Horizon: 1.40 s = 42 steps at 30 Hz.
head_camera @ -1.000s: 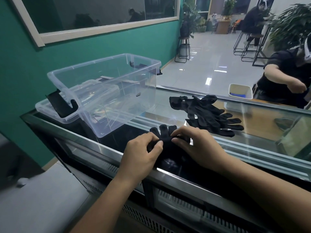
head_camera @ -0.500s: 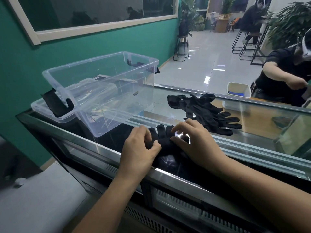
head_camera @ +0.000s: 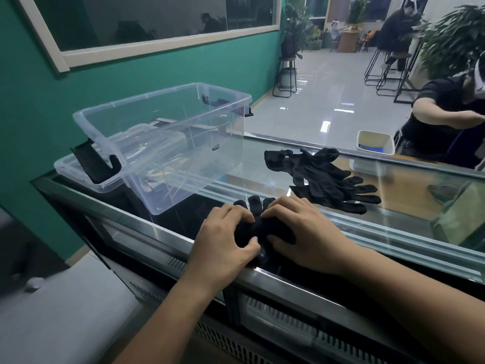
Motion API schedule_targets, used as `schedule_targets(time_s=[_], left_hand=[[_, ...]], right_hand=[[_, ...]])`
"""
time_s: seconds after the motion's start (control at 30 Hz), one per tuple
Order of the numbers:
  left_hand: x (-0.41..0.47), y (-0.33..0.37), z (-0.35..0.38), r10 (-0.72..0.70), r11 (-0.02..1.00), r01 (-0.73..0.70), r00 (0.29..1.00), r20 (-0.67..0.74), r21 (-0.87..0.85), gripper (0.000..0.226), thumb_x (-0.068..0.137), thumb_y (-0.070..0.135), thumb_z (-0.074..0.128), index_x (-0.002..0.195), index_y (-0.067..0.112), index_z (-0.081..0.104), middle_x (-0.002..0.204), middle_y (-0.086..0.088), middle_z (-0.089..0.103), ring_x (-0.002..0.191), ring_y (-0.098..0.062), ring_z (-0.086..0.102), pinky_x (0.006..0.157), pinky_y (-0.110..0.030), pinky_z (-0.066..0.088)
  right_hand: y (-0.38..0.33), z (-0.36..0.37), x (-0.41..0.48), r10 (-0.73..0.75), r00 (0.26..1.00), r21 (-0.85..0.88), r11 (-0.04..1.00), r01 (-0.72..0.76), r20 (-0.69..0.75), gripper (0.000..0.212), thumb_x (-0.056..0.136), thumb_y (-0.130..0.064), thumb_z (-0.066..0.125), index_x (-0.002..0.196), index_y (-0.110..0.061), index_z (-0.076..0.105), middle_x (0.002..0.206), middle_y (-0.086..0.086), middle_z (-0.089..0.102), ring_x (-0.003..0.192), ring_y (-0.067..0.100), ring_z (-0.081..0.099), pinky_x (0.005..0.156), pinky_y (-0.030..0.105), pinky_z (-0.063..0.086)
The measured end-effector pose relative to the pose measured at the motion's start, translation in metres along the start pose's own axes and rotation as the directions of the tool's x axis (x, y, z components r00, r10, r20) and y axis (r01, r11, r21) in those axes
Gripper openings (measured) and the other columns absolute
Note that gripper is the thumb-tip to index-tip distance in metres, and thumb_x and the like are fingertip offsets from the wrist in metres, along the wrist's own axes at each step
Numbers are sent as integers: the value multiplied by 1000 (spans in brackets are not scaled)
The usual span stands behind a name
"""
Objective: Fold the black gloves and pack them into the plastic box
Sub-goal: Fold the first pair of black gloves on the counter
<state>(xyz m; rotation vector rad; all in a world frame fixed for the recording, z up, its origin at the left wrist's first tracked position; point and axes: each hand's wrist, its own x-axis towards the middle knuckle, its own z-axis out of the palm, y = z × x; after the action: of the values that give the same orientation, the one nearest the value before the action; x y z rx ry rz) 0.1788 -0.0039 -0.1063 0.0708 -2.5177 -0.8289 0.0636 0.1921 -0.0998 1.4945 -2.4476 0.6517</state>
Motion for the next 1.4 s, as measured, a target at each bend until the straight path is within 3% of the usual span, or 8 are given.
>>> schedule_targets(time_s=[0.27,0.4,0.6,0.73,0.87,1.07,1.27,1.4], left_hand=[[-1,-2,3,-44,999,42,997,-64,-28,23,87,27,77,106,33,67,102,21,63,104,-6,62,92,-30,55],[-2,-2,0,-143,982,131,987,-80,-133,16,92,43,67,107,40,65,102,17,71,94,-5,68,83,-33,58],[10,-1,-4,-261,949,247,964,-51,-195,7,100,41,68,98,34,66,98,13,73,95,-3,68,76,-23,50],[20,-4,-1,-282,950,275,959,-34,-147,11,100,39,70,93,31,68,92,12,69,88,-4,64,73,-20,44],[23,-8,0,-164,985,156,981,-106,-78,14,96,28,79,88,31,68,95,17,61,93,-2,61,79,-18,46],[19,-15,-3,192,981,-189,978,-83,43,17,97,9,76,102,25,77,102,13,70,97,-13,67,89,-41,58],[18,-24,-13,346,911,-351,936,62,218,35,88,33,74,121,26,76,112,11,72,106,-15,66,93,-38,56],[29,-26,-14,433,805,-465,885,172,369,42,84,32,77,125,25,74,97,4,71,89,-22,66,81,-39,56]], right_hand=[[0,0,2,22,999,31,999,-21,-35,32,91,-26,67,123,-25,68,115,-10,66,110,16,58,95,38,48],[-1,-3,0,87,991,158,985,-70,-103,27,97,-25,71,123,-27,67,108,-24,64,101,-7,54,95,19,44],[-1,-5,1,216,961,247,954,-170,-171,8,101,-31,71,103,-25,67,88,-14,70,84,1,64,75,17,47],[5,1,3,265,945,198,954,-227,-190,11,97,-36,73,94,-27,68,85,-12,68,82,8,63,75,30,52],[6,3,2,212,943,142,973,-181,-258,10,95,-31,77,99,-24,70,100,-8,58,91,14,60,80,26,49],[0,4,1,-56,972,-45,998,47,-229,15,96,-7,70,105,-17,75,101,1,64,92,24,60,75,41,53],[-4,-1,-4,-84,987,16,996,87,-139,21,99,-27,68,118,-19,72,112,0,61,96,20,63,78,38,55],[0,7,-3,-49,990,11,999,51,-132,26,98,-28,72,123,-20,71,114,-1,60,96,18,63,78,38,56]])
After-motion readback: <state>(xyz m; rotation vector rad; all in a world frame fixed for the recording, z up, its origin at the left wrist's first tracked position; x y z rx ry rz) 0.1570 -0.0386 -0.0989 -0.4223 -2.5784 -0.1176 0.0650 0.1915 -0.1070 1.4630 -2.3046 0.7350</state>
